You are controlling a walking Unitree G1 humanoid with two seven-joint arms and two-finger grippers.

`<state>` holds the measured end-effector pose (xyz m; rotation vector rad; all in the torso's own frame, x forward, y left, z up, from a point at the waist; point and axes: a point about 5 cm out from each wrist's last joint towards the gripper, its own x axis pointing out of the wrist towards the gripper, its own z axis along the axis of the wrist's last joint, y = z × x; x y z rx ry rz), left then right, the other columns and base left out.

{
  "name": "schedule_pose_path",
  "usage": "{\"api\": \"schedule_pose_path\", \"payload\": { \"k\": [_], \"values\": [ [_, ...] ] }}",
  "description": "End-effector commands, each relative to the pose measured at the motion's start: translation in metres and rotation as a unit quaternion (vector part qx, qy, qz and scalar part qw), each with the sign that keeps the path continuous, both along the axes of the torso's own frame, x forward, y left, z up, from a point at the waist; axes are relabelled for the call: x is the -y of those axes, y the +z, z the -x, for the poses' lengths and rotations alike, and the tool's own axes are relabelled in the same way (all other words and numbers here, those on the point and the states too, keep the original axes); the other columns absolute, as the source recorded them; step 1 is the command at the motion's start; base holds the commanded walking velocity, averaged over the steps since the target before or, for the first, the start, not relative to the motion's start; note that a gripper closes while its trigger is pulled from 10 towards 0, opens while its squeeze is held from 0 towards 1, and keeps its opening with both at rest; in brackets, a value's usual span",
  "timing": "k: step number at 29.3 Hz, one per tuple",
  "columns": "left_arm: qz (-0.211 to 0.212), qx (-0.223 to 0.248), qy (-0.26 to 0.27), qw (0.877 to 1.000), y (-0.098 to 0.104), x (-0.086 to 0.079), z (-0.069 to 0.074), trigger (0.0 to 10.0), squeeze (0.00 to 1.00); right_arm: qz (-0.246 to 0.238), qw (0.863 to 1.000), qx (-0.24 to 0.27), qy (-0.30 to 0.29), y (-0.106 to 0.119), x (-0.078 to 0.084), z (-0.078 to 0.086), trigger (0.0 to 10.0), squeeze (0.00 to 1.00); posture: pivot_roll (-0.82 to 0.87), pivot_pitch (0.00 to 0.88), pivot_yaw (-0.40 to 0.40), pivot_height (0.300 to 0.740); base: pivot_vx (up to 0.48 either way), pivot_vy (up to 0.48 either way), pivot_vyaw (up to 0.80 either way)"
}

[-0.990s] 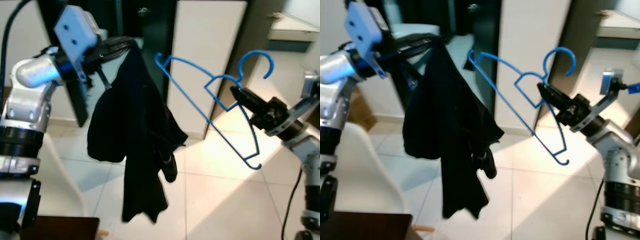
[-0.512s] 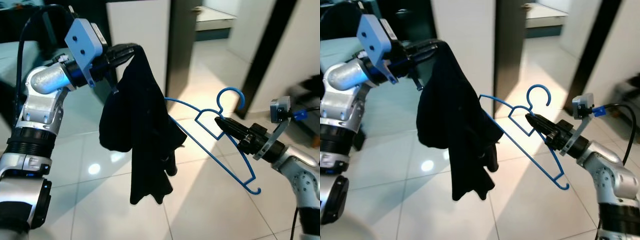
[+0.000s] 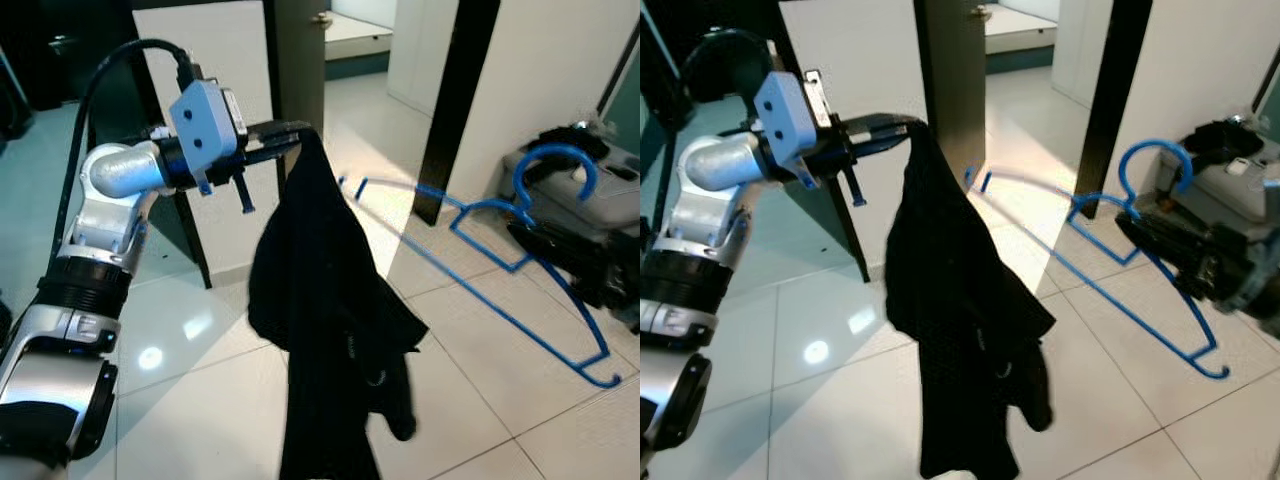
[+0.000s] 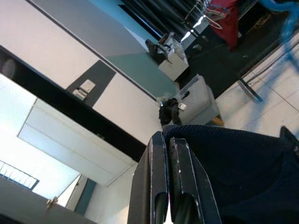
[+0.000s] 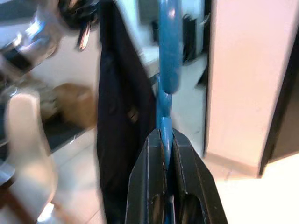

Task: Hang hanger

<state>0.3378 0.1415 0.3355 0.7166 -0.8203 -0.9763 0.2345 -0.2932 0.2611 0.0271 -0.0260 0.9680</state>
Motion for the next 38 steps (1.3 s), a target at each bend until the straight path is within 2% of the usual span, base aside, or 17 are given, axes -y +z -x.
{"api": "schedule_pose_path", "payload": {
  "k": [1,6,10,16,21,28,38],
  "values": [
    [-0.006,0.02,-0.005,1.0,0.007,0.001,0.003,10.0,0.0,0.022,0.999,-0.002,0.024,0.004,-0.001,0.006,10.0,0.0,-0.06,0.0,0.029,0.74,0.0,0.0,0.0],
    [-0.01,0.02,-0.01,1.0,0.005,0.002,0.004,10.0,0.0,0.056,0.998,-0.017,0.029,0.006,0.004,0.011,10.0,0.0,-0.06,0.0,0.023,0.74,0.0,0.0,0.0],
    [-0.01,0.023,-0.017,1.0,0.005,0.003,0.005,10.0,0.0,0.065,0.997,-0.018,0.035,0.007,0.001,0.008,10.0,0.0,-0.06,0.0,0.02,0.74,0.0,0.0,0.0],
    [-0.011,0.028,-0.032,0.999,0.005,0.009,0.008,10.0,0.0,0.059,0.997,-0.012,0.041,0.007,-0.007,0.0,10.0,0.0,-0.05,0.0,0.013,0.74,0.0,0.0,0.0],
    [-0.016,0.028,-0.037,0.999,0.003,0.01,0.009,10.0,0.0,0.055,0.998,-0.003,0.041,0.011,-0.006,-0.001,10.0,0.0,-0.05,0.0,0.013,0.74,0.0,0.0,0.0],
    [-0.025,0.027,-0.018,0.999,0.0,0.003,0.006,10.0,0.0,0.045,0.998,0.029,0.019,0.033,0.011,0.006,10.0,0.0,-0.05,0.0,0.013,0.74,0.0,0.0,0.0],
    [-0.04,0.026,-0.004,0.999,-0.007,0.0,0.004,10.0,0.0,0.038,0.998,0.04,0.03,0.041,0.011,0.013,10.0,0.0,-0.05,0.0,0.02,0.74,0.0,0.0,0.0]
  ]
}}
